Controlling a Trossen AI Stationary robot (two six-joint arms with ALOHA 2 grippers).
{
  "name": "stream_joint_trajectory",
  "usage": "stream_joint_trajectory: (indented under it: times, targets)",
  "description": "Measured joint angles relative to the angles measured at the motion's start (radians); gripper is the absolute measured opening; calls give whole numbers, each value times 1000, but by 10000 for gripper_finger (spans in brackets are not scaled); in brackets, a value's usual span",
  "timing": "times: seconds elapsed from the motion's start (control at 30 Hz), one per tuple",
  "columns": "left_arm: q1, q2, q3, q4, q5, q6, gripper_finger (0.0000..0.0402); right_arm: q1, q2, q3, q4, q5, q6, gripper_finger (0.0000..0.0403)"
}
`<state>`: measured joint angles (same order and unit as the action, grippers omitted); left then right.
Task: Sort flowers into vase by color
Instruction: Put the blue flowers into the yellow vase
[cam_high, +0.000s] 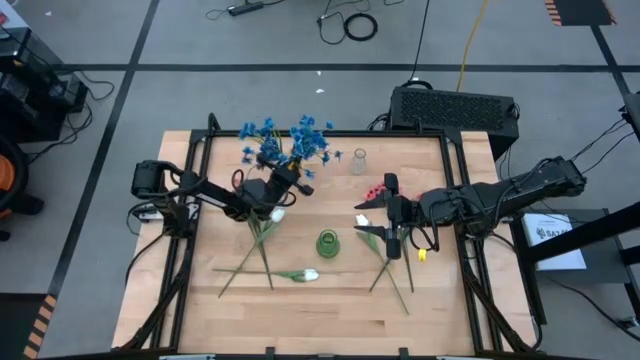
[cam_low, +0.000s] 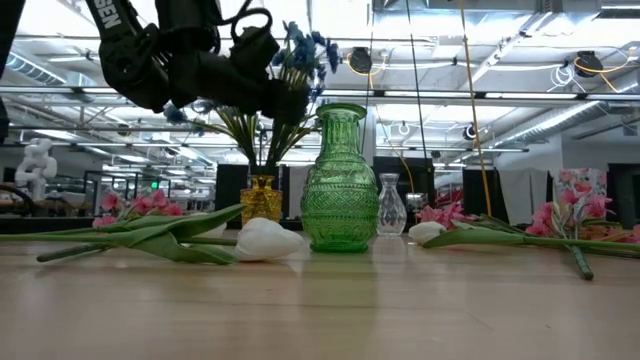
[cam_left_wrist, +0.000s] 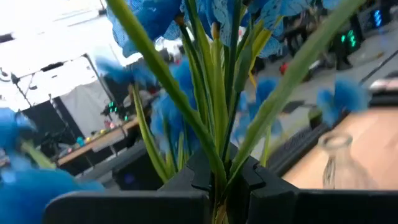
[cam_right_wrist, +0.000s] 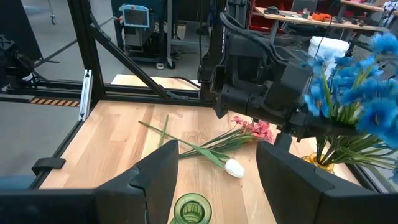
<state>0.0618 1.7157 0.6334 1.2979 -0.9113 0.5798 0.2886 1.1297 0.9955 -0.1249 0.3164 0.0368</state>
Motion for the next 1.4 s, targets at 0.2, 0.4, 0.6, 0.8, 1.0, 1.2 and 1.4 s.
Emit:
stream_joint_trajectory:
  times: [0.2, 0.4, 0.6, 0.8, 1.0, 1.2, 1.4]
  targets:
    - [3, 0, 0, -31, -64, -51, 28, 0, 0, 0, 0, 0, 0, 208]
    - [-10, 0, 2, -25, -101, -51, 86, 0, 0, 0, 0, 0, 0, 208]
    - [-37, 0, 5, -23, -209, -34, 154, 0, 0, 0, 0, 0, 0, 208]
    - [-96, 0, 12, -20, -316, 43, 205, 0, 0, 0, -1, 0, 0, 208]
    - [-157, -1, 76, -20, -425, 170, 244, 0, 0, 0, -1, 0, 2, 208]
    - [-219, -2, 147, -20, -570, 394, 267, 0, 0, 0, -1, 0, 4, 208]
    - [-290, -13, 190, -24, -622, 481, 268, 0, 0, 0, -1, -1, 4, 208]
